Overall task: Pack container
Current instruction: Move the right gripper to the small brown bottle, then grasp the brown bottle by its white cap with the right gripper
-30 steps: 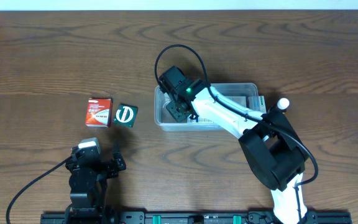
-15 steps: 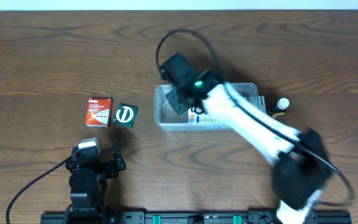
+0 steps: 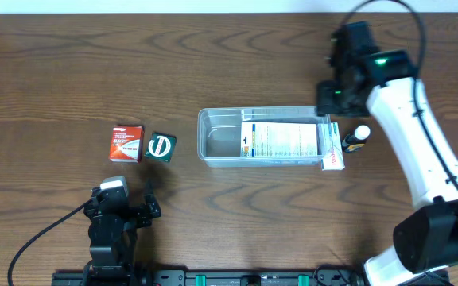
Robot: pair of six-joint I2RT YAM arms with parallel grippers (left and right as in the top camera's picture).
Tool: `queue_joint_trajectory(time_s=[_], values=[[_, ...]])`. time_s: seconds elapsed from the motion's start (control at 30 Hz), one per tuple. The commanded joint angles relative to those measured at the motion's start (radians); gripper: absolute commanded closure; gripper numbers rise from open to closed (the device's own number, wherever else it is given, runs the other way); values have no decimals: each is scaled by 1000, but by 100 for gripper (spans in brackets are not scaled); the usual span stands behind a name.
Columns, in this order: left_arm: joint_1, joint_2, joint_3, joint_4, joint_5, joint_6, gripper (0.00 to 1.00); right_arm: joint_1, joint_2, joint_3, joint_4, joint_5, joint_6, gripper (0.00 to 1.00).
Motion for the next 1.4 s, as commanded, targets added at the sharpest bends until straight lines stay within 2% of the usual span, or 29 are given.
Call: queue_joint_trajectory(time_s=[0.0,0.2,0.33,0.5,0.6,0.73,0.93,1.13,1.37], values=[[5,-6,-7,-1,-1,9,2,-60,-6,0,-40,-46,16,40],[5,-6,-7,-1,-1,9,2,-86,-6,0,-133,-40,-48,38],[5,-6,-7,-1,-1,9,2,-94,-6,0,-147,78,-47,32],[5,-6,-7,-1,-1,9,2,-135,-5,-3,-148,84,-47,30],[5,-6,-7,-1,-1,9,2,-166,-5,-13,-148,76,-20,32],[5,-6,-7,-1,-1,9,2,-198,-5,-49,-146,60,94,40],[5,-6,-7,-1,-1,9,2,-201,-5,-134,-71,-26,119,38],[5,-6,-7,-1,-1,9,2,-202,-4,-228,25,-29,2,34],[5,-6,-7,-1,-1,9,2,-204,-4,-298,134,-29,49,36]])
